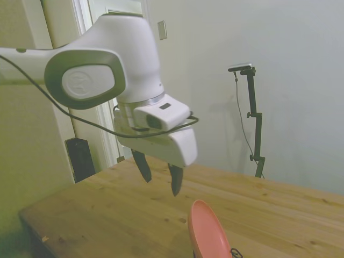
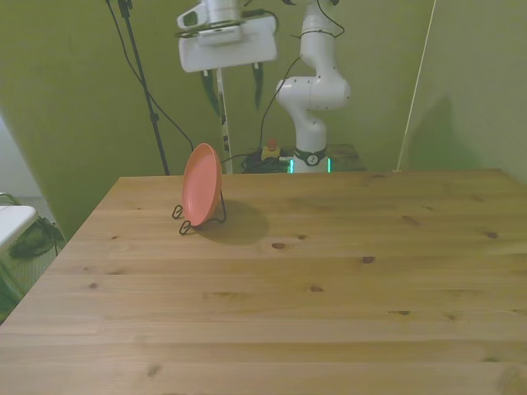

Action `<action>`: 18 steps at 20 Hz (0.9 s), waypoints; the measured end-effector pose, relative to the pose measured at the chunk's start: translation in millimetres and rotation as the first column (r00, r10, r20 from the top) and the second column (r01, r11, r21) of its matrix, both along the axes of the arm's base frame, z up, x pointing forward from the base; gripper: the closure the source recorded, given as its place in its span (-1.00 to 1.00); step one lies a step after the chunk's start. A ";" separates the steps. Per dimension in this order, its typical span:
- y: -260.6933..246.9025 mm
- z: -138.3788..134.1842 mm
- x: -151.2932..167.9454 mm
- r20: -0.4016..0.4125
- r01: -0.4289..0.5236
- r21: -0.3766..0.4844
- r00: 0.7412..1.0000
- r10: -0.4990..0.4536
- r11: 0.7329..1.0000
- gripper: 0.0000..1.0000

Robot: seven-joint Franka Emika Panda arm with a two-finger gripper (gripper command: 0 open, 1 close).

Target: Unload the plate

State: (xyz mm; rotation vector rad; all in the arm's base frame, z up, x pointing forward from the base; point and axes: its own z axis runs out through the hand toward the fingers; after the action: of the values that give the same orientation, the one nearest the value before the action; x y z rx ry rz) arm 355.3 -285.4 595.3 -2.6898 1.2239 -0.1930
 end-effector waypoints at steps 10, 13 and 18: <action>-98.7 -23.6 19.2 -0.070 -0.062 0.091 0.995 0.068 0.994 -1.00; -109.5 -36.4 24.3 -0.061 -0.092 0.122 0.993 0.100 0.988 -1.00; -127.3 -77.5 30.4 -0.018 -0.122 0.262 0.991 0.131 0.957 -1.00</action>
State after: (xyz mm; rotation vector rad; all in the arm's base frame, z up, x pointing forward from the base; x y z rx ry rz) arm 385.7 -412.8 517.8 -2.5385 1.0025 0.0315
